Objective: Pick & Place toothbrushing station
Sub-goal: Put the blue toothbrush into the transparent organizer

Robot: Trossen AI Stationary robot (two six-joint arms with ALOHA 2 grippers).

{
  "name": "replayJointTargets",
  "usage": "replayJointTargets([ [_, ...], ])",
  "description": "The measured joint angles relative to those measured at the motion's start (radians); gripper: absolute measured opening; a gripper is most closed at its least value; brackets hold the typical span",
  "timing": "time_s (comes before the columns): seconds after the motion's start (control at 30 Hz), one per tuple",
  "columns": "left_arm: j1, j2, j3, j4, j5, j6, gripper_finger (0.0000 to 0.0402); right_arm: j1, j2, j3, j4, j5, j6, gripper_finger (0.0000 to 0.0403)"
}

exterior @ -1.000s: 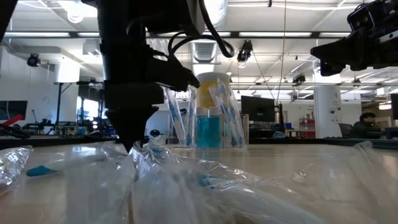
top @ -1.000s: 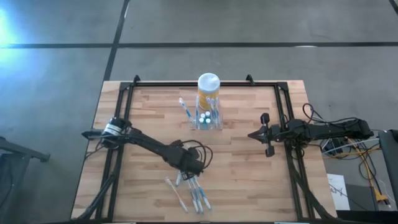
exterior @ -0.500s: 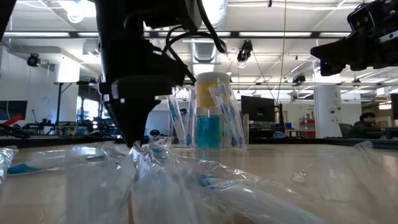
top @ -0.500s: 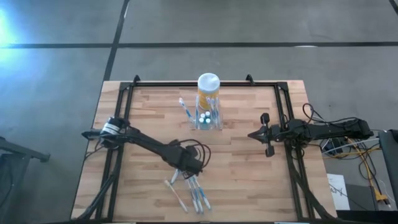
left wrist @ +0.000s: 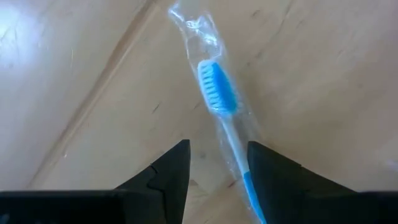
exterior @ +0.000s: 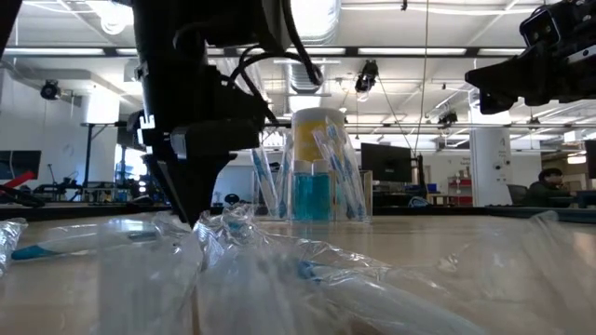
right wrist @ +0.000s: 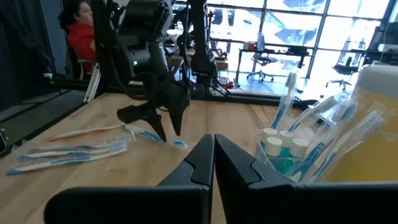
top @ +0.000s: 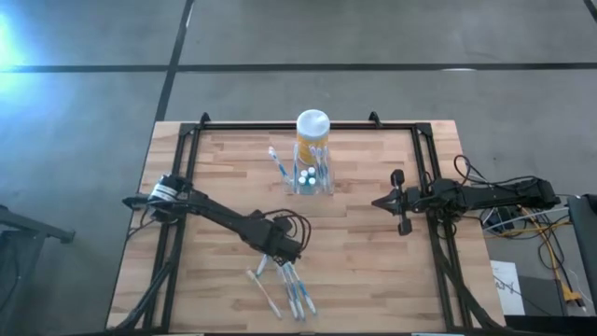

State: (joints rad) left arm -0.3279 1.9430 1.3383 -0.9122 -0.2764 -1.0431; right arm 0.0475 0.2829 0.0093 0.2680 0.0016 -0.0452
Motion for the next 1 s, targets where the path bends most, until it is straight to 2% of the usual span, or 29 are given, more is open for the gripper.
replayJointTargets([
  [0.3,0.005,-0.008,-0.095,0.148,0.026,-0.023,0.0169,0.0,0.0,0.0,0.0,0.0,-0.006,0.0008],
  [0.53,0.013,-0.005,-0.098,0.172,0.033,-0.04,0.0207,0.0,0.0,0.0,0.0,0.0,-0.004,0.0008],
  [0.67,0.014,-0.004,-0.098,0.184,0.037,-0.024,0.0208,0.0,0.0,0.0,0.0,0.0,-0.004,0.0008],
  [0.83,0.014,-0.003,-0.102,0.188,0.042,0.028,0.0186,0.0,0.0,0.0,0.0,0.0,-0.004,0.0008],
  [1.0,0.014,-0.002,-0.107,0.197,0.052,0.089,0.0124,0.0,0.0,0.0,0.0,0.0,-0.006,0.0008],
])
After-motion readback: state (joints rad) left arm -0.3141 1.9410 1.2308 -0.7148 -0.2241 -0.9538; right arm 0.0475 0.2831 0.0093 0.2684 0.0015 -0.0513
